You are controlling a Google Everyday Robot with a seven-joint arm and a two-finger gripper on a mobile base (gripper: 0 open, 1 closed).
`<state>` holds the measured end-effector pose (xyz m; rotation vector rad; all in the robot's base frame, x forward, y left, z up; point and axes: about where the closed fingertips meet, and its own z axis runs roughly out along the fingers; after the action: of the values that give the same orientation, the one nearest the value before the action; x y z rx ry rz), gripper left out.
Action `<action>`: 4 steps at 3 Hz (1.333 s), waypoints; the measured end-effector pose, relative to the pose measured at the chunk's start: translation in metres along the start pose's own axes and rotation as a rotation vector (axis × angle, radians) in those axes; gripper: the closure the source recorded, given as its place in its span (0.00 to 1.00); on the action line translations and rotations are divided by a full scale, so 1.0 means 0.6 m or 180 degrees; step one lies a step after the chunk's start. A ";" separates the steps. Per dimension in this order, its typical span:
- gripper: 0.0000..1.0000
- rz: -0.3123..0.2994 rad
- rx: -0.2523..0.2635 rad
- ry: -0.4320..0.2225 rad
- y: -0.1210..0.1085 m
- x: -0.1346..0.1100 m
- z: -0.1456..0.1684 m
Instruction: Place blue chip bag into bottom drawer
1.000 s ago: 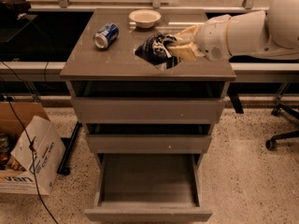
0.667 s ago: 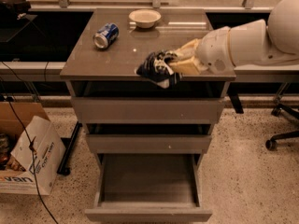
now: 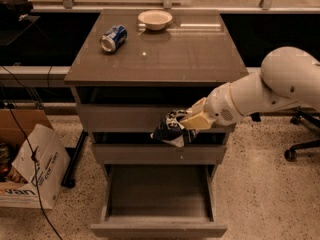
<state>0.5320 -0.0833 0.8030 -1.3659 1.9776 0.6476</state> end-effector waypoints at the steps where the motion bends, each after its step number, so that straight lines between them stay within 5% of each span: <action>1: 1.00 0.0360 0.0044 0.0050 -0.002 0.072 0.079; 3: 1.00 0.0474 0.0033 0.0099 -0.005 0.106 0.109; 4: 1.00 0.0703 0.0019 0.0051 -0.018 0.176 0.153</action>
Offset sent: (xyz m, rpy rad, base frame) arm -0.0060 0.0039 -0.0536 0.0014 0.0852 -0.0513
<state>0.5361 -0.0884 0.6627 -1.1614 2.1606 0.7317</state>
